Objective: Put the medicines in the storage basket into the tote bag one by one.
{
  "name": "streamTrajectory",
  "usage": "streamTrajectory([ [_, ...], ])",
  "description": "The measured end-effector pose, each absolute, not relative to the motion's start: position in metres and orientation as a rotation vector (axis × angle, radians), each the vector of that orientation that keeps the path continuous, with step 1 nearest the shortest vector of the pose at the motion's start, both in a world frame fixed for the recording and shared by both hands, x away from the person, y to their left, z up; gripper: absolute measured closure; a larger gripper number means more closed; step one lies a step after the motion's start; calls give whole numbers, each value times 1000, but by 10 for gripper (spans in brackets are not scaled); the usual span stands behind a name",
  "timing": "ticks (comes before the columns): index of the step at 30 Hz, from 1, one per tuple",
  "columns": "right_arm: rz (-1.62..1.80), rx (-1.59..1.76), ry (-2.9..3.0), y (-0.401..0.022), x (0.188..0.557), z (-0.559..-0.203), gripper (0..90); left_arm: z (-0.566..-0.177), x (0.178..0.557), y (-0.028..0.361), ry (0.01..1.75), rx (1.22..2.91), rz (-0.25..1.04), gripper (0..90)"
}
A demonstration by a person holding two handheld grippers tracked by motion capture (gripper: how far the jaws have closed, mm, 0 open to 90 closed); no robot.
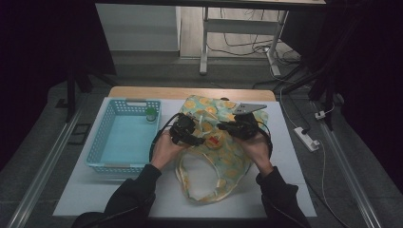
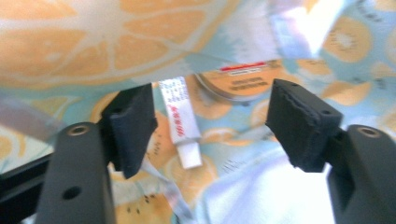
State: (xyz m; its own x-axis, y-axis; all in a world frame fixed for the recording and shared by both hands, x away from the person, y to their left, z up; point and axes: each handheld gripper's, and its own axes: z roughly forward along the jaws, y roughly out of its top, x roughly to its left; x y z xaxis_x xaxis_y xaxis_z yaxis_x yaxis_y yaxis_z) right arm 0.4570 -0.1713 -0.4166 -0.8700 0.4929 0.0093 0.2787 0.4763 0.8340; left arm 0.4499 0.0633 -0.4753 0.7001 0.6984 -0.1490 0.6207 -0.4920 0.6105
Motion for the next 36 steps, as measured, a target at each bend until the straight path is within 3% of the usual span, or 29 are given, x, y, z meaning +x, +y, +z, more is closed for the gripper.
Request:
streamTrajectory([
  [14,1350,660,2494,-171,456,-415,900,-460,427,84,987,2176,87,153],
  [24,1347,662,2498,-172,456,-416,900,-458,422,112,1002,2150,107,51],
  [36,1340,664,2505,-171,456,-416,900,-454,417,162,1035,2083,172,7],
])
